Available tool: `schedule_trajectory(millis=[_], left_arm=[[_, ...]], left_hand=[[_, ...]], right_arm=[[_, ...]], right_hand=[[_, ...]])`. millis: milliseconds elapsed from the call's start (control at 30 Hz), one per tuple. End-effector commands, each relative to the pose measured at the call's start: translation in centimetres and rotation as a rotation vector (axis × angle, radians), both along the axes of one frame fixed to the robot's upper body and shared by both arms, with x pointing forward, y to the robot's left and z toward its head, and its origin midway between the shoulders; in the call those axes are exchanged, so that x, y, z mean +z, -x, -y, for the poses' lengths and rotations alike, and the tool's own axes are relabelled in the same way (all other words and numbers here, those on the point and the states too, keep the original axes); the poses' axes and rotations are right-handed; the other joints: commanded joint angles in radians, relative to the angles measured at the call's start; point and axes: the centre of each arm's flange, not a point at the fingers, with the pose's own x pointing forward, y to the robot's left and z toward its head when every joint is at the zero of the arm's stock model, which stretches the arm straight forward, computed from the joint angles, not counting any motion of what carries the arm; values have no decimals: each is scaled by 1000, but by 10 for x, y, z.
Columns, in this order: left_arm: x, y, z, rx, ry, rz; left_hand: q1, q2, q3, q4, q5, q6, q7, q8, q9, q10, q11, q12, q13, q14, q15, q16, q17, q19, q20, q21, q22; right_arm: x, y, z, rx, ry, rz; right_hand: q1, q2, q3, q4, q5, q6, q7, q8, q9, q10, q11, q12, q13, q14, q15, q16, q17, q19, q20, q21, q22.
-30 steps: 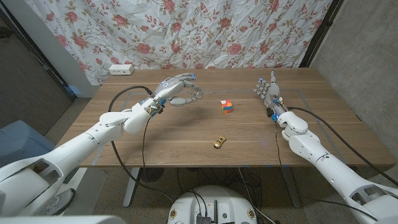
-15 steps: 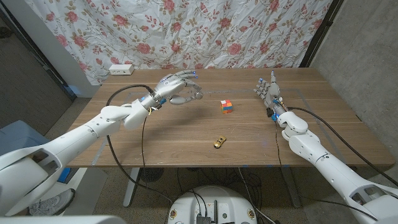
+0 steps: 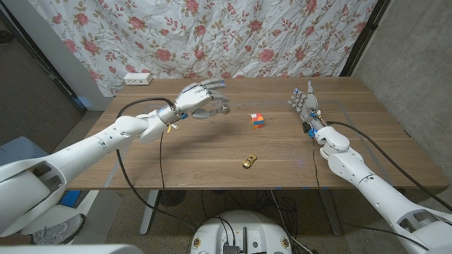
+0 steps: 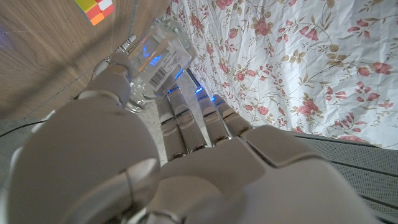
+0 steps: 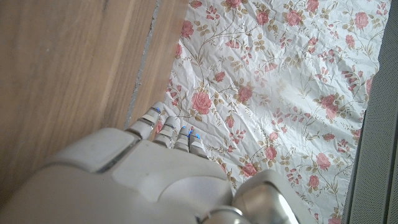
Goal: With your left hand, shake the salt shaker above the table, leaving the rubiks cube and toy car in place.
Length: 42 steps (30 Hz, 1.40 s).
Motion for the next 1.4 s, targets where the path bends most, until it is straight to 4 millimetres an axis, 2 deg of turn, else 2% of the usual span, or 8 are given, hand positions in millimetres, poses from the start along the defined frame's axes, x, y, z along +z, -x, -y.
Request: schedule_trajectory(millis=[33,967,1400], left_arm=[[-3,8,0,-7,-102,128],[7,32,14,-16,-259,350],[7,40,4,13,-376,436]], left_hand=[[5,12,-6,-1,5,91,-43,4,17,38,-35,4,4,-2,-152,-4,2,0,-17,-1,3],[4,13,-16,-3,5,104,-60,3,19,41,-36,6,4,-6,-156,-5,3,4,-26,1,3],[4,12,-21,-3,5,113,-63,3,19,43,-37,7,4,-5,-157,-4,4,5,-27,1,3]], right_arm=[[0,0,0,0,0,0],[0,0,0,0,0,0],[0,0,0,0,0,0]], right_hand=[[0,102,-1,6,7,0,9,4,4,-5,-1,7,4,-6,-36,4,5,6,-2,6,5],[0,102,-1,6,7,0,8,4,4,-5,-1,7,4,-5,-36,4,5,7,-2,6,5],[0,102,-1,6,8,-1,8,3,4,-5,-1,7,4,-6,-35,4,5,6,-2,6,5]])
